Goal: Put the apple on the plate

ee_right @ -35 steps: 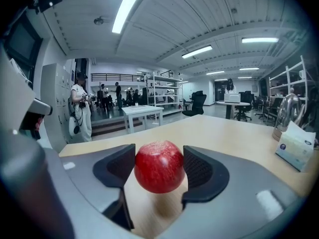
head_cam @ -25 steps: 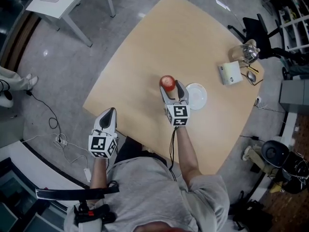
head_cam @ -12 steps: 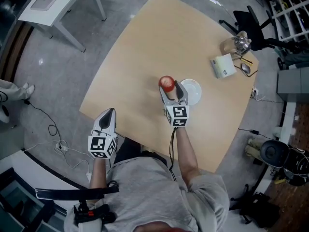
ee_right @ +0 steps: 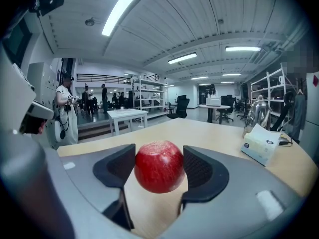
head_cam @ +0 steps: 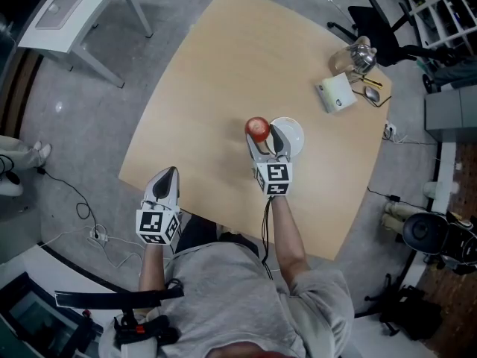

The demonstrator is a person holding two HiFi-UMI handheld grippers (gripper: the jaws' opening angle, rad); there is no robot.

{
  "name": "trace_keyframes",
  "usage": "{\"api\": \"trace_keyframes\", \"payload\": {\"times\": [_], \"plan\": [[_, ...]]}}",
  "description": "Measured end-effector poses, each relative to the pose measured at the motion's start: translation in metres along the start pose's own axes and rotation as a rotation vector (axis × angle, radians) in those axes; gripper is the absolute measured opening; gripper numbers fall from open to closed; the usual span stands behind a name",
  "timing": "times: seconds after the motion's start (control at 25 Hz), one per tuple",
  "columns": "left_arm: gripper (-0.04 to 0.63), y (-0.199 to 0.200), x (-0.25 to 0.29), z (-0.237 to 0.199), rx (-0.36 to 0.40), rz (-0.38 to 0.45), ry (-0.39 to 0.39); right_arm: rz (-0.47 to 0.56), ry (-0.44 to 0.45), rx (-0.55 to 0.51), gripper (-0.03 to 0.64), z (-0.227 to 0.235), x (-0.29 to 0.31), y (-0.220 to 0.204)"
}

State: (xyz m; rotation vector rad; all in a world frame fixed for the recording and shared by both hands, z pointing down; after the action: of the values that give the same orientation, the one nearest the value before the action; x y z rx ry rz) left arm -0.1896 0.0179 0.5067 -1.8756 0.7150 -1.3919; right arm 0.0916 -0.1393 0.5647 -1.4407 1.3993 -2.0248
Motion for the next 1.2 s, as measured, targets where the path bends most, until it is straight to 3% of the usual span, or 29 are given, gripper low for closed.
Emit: {"api": "trace_keyframes", "payload": {"times": [1.2], "plan": [[0.018,0.019,0.033,0.034,0.091,-0.037,-0.122,-0.005,-0.133,0.105,0.305,0.048,-0.040,-0.028]]}}
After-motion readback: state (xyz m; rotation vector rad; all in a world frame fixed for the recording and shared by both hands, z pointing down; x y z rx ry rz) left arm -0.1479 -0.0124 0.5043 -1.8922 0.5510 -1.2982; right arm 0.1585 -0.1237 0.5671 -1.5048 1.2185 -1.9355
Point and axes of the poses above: the fingertips, and each gripper's own axes: x forward along the fingers, z to its right, y out of its top, the point moved 8 cm from there along -x, backward along the fingers, and after that the axes turned 13 degrees about -z, right-handed, at the moved point
